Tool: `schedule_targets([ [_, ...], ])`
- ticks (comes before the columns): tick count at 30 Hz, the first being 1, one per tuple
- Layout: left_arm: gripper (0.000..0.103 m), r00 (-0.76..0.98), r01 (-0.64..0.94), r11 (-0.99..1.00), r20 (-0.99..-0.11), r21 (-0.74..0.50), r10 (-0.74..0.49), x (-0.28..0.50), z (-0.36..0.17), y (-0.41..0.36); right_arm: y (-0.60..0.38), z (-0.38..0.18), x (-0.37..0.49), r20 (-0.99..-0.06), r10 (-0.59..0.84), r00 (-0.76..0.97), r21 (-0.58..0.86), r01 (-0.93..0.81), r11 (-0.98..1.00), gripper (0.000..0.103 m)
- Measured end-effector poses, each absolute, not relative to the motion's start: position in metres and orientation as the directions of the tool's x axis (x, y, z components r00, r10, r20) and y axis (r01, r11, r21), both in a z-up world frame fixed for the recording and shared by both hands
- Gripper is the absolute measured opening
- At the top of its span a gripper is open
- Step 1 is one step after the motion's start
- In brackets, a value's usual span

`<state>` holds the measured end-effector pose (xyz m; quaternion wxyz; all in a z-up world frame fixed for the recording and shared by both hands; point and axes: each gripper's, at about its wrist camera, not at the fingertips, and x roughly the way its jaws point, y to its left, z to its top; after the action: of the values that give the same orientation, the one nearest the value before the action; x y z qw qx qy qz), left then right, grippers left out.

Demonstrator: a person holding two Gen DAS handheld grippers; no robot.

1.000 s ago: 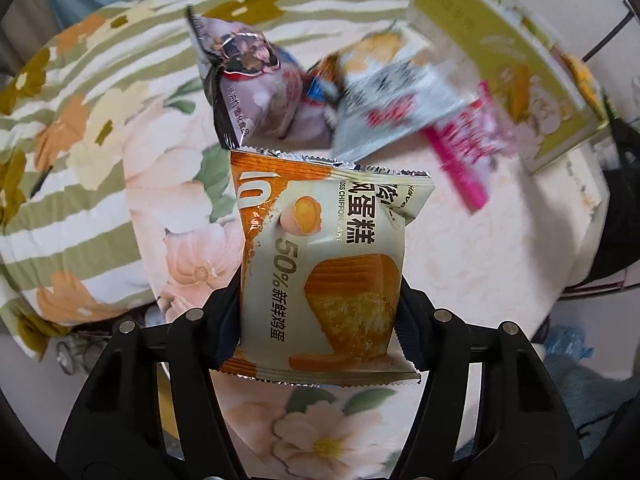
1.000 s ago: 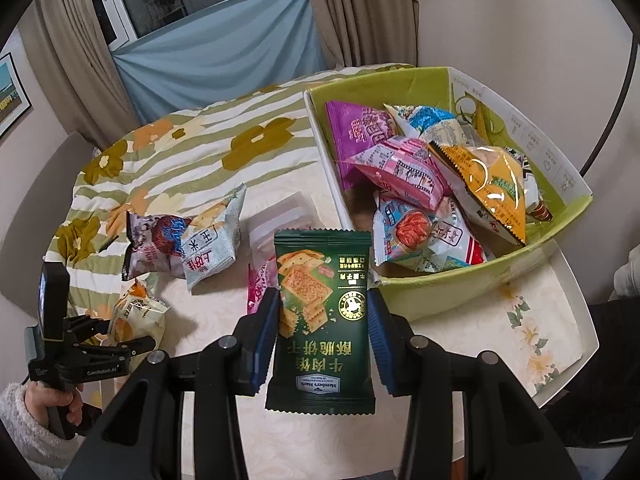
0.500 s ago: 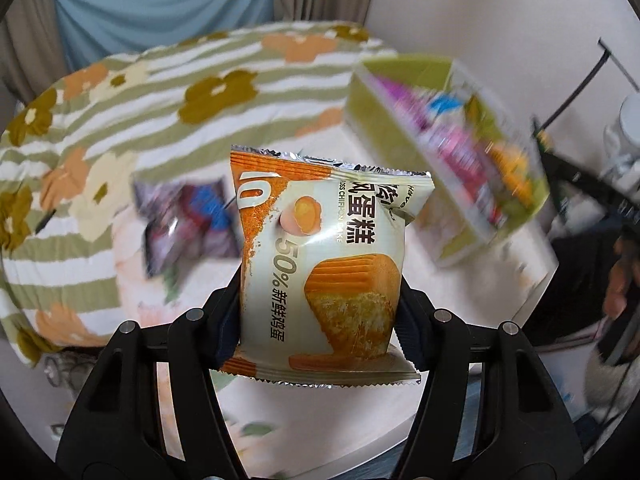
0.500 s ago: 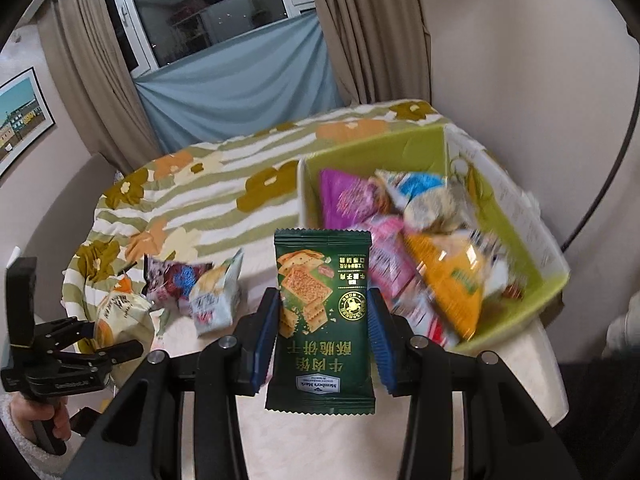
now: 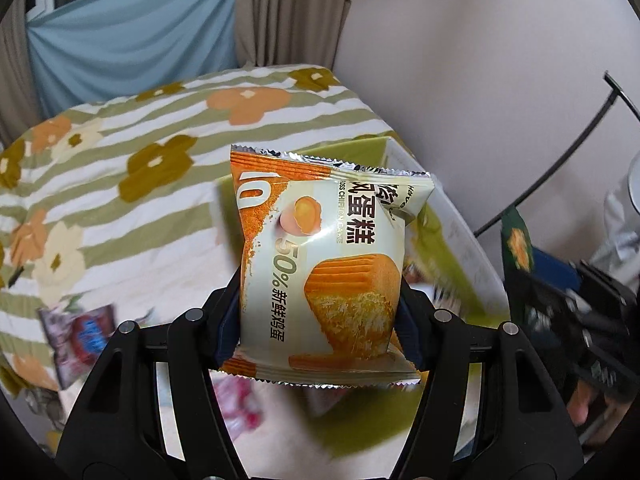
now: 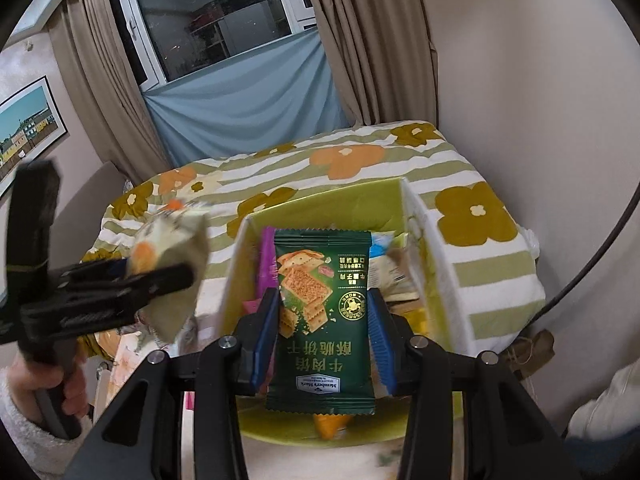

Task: Organize snacks
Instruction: 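Carry the cake bag and green packet into the box and open both tools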

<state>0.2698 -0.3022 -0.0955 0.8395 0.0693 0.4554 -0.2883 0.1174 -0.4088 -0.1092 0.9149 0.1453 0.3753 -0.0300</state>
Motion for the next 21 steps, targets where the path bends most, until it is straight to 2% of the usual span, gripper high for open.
schedule_targets([
  [3, 0.061, 0.408, 0.537, 0.830, -0.816, -0.148, -0.409, 0.282, -0.109, -0.336, -0.429, -0.112, 0.119, -0.701, 0.065, 0.711, 0.246, 0.155, 0.957, 0.040],
  [5, 0.065, 0.402, 0.527, 0.836, -0.823, -0.151, -0.402, 0.288, -0.116, -0.354, -0.441, -0.113, 0.118, -0.704, 0.072, 0.706, 0.248, 0.150, 0.957, 0.040],
  [7, 0.089, 0.409, 0.508, 0.849, -0.827, -0.144, -0.385, 0.288, -0.122, -0.363, -0.451, -0.115, 0.118, -0.709, 0.082, 0.701, 0.254, 0.146, 0.956, 0.040],
  [9, 0.098, 0.426, 0.486, 0.862, -0.823, -0.144, -0.377, 0.283, -0.124, -0.363, -0.459, -0.117, 0.117, -0.711, 0.098, 0.696, 0.266, 0.138, 0.954, 0.040],
  [21, 0.098, 0.526, 0.309, 0.942, -0.800, -0.134, -0.287, 0.251, -0.109, -0.309, -0.476, -0.128, 0.141, -0.712, 0.211, 0.670, 0.318, 0.040, 0.947, 0.040],
])
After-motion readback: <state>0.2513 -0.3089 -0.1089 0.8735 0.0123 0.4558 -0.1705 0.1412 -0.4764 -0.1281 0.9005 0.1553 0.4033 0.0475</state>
